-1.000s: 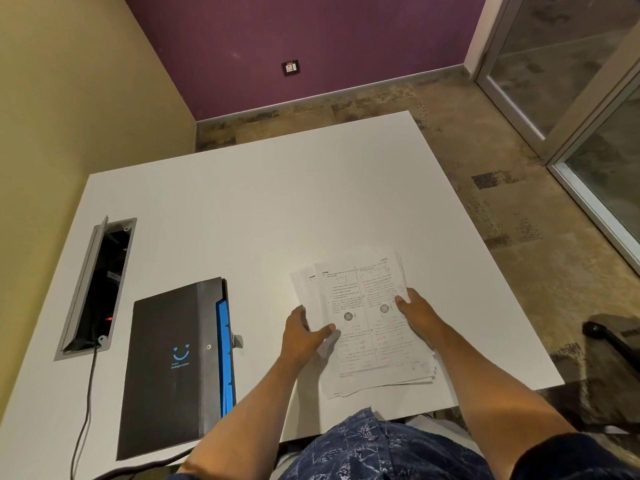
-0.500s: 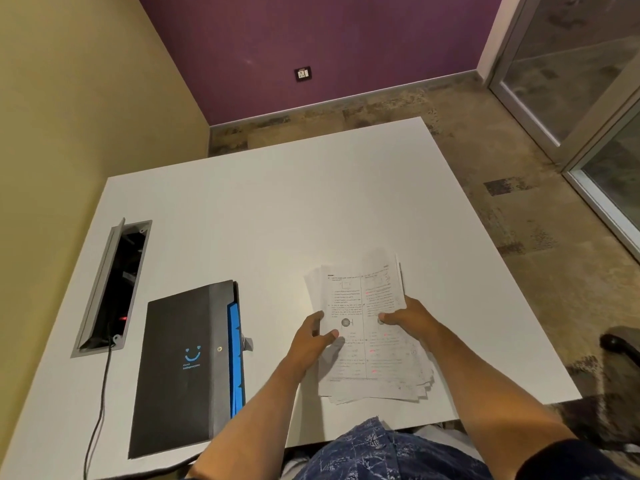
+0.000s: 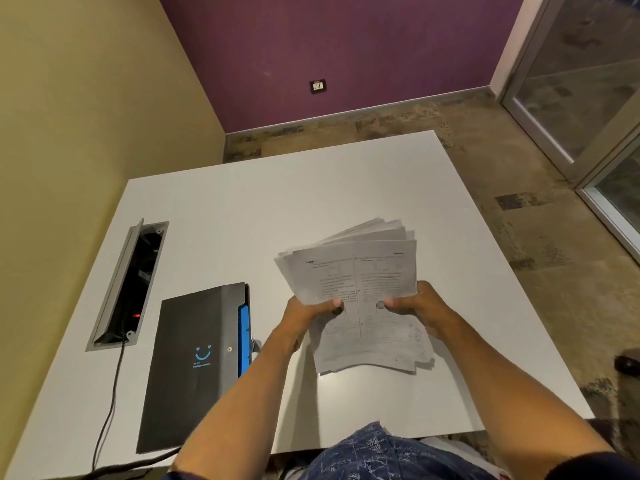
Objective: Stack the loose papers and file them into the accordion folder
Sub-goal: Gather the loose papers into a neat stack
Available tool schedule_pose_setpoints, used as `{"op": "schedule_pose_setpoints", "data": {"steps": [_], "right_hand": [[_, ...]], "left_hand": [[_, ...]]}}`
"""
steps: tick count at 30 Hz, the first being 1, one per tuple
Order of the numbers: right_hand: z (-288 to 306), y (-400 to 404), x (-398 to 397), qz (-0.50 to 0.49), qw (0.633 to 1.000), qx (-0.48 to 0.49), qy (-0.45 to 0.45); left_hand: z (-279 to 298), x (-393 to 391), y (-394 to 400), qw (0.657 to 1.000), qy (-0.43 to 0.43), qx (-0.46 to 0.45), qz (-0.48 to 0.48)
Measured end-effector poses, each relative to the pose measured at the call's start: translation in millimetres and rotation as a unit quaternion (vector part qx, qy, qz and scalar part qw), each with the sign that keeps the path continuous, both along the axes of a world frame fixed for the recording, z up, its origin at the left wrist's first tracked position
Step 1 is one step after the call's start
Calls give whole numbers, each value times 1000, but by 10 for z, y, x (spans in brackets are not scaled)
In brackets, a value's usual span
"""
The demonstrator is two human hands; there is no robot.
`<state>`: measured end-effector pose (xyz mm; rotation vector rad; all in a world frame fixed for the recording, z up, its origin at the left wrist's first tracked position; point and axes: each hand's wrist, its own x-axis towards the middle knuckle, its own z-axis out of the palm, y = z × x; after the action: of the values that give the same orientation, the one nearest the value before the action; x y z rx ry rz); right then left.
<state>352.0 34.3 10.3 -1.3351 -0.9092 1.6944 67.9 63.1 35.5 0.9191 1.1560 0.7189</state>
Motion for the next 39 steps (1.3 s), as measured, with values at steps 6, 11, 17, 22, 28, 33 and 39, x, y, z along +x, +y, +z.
{"op": "schedule_pose_setpoints", "data": {"steps": [6, 11, 17, 22, 28, 33, 39], "right_hand": [[285, 147, -91, -29, 996, 69, -47], [454, 201, -90, -45, 992, 104, -55], [276, 44, -52, -28, 995, 82, -58], [87, -82, -27, -45, 996, 54, -50], [121, -79, -72, -54, 996, 60, -21], [149, -59, -35, -66, 996, 54, 1], [159, -39, -120, 15, 1000, 7, 24]], "left_hand": [[342, 27, 191, 998, 31, 53, -28], [563, -58, 222, 993, 16, 91, -78], [323, -226, 42, 996, 37, 25, -82], [130, -186, -32, 996, 75, -1, -54], [171, -89, 23, 997, 65, 38, -23], [214, -123, 10, 996, -61, -48, -37], [160, -3, -77, 994, -57, -92, -26]]}}
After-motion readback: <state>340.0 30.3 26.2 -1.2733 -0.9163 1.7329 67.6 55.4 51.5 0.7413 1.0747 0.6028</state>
